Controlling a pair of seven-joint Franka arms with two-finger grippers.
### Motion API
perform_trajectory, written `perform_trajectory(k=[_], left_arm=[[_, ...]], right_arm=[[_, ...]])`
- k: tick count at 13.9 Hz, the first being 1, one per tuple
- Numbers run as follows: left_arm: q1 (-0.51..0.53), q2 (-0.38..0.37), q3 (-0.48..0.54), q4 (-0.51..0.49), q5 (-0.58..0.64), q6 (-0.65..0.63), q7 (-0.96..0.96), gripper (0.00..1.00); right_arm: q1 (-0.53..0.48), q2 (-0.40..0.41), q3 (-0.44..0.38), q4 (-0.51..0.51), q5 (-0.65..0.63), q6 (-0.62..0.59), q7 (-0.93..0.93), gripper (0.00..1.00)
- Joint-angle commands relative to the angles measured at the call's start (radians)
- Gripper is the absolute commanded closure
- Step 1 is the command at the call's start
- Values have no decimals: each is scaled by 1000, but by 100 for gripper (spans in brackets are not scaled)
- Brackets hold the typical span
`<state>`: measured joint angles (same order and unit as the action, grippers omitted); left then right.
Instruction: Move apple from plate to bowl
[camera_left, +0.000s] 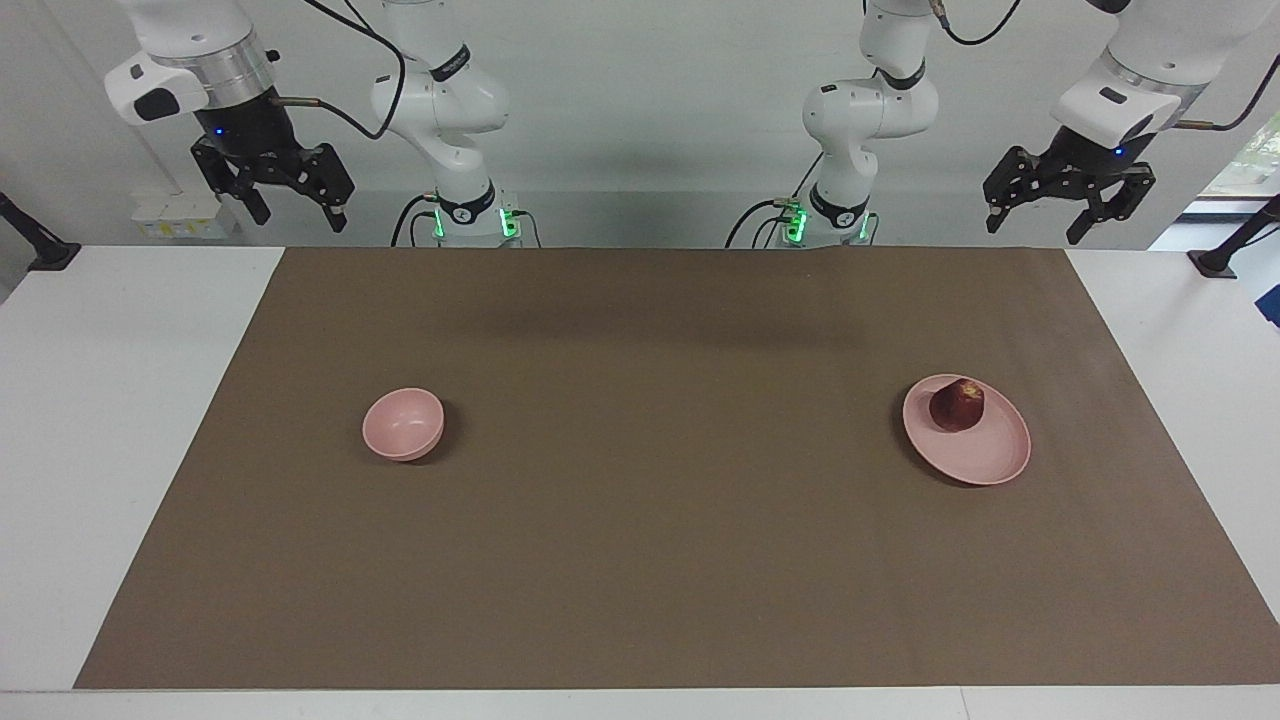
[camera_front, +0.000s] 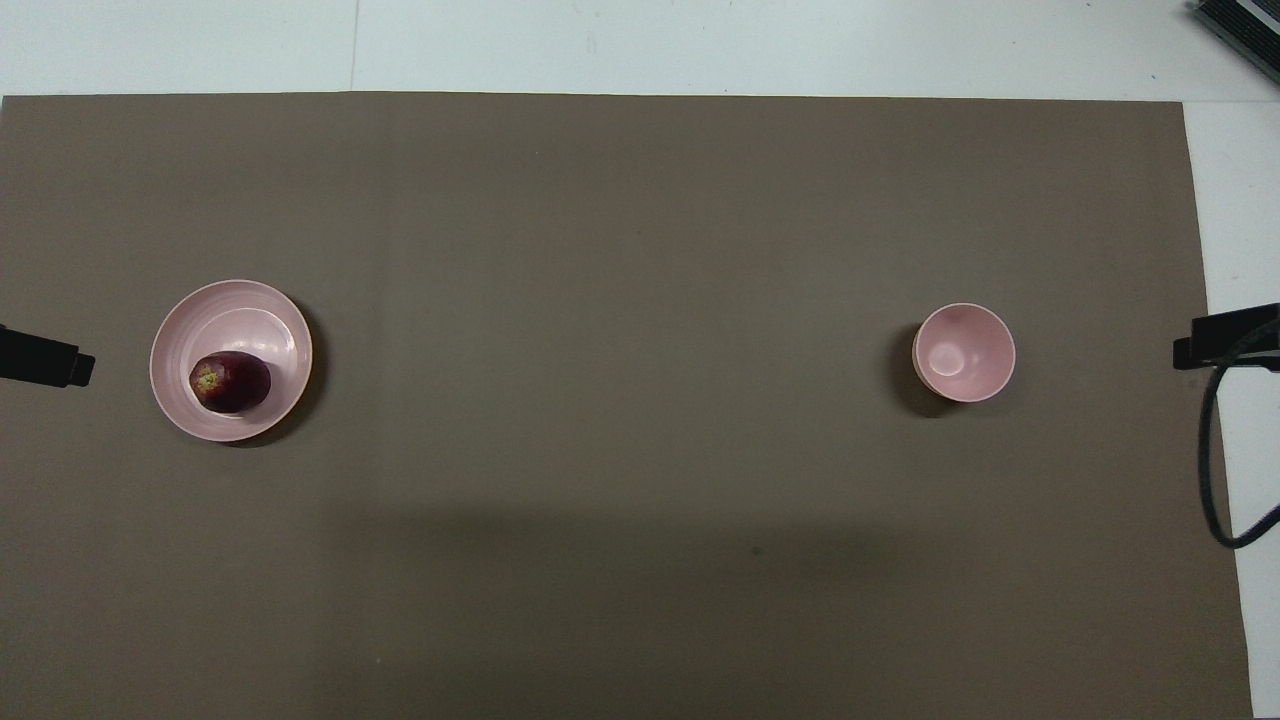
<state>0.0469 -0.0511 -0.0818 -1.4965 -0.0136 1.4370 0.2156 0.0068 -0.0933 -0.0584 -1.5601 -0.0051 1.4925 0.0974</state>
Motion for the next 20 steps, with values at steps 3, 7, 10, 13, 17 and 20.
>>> perform_trajectory(k=[3, 7, 10, 13, 17, 20], left_arm=[[8, -21, 2, -42, -11, 71, -4, 0], [10, -21, 2, -135, -11, 180, 10, 0], [14, -12, 2, -252, -11, 293, 5, 0], [14, -13, 2, -398, -12, 454, 14, 0], [63, 30, 2, -537, -12, 627, 16, 0], [70, 126, 2, -573, -54, 719, 16, 0]], right_arm=[[-7, -11, 8, -12, 14, -12, -19, 0], [-7, -11, 8, -12, 14, -12, -19, 0], [-19, -19, -1, -8, 13, -17, -27, 0], [-10, -20, 0, -11, 11, 12, -48, 0], [-4, 23, 8, -25, 14, 78, -47, 0], [73, 53, 8, -31, 33, 158, -38, 0]])
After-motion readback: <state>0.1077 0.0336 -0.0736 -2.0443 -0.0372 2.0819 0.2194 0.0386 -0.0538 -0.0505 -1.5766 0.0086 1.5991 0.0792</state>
